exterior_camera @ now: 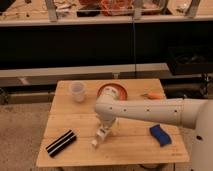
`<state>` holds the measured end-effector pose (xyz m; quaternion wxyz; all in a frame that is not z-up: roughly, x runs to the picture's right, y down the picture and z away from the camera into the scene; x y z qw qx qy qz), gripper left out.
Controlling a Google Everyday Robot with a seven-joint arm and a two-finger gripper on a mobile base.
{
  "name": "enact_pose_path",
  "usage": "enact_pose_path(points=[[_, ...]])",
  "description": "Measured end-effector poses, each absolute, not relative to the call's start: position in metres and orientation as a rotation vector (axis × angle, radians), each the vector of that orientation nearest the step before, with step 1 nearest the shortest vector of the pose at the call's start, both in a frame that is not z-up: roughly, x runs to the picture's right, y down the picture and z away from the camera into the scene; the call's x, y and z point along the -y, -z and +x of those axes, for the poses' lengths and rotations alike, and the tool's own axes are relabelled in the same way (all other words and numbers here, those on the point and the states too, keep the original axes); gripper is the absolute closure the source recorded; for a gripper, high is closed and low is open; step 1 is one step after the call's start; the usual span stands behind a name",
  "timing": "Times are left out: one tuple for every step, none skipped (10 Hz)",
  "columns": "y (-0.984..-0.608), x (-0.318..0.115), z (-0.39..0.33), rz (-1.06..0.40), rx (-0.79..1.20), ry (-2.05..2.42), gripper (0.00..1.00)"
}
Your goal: Stand the bottle upright
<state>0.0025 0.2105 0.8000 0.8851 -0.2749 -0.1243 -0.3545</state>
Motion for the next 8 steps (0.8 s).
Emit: enact_pose_path(points=[[-0.796,-0.213,-0.006,-0.559,0.268,0.756,0.2],[-0.794,-0.215,-0.011,-0.552,0.276,0.77,0.2],[-0.794,-0.216,-0.014,-0.55,0.281,0.776,0.2],[-0.795,-0.218,-0.016,-0.551,0.288,0.783,0.2],[-0.796,-0.22,-0.018,-0.552,0.291,0.792,0.2],[-0.796,-0.222,-0.02,-0.552,0.292,0.8,0.2],[-0.795,-0.224,-0.022,-0.554,0.294,0.809,0.2],[-0.795,-0.228,-0.024,-0.558,0.297,0.817,0.2]])
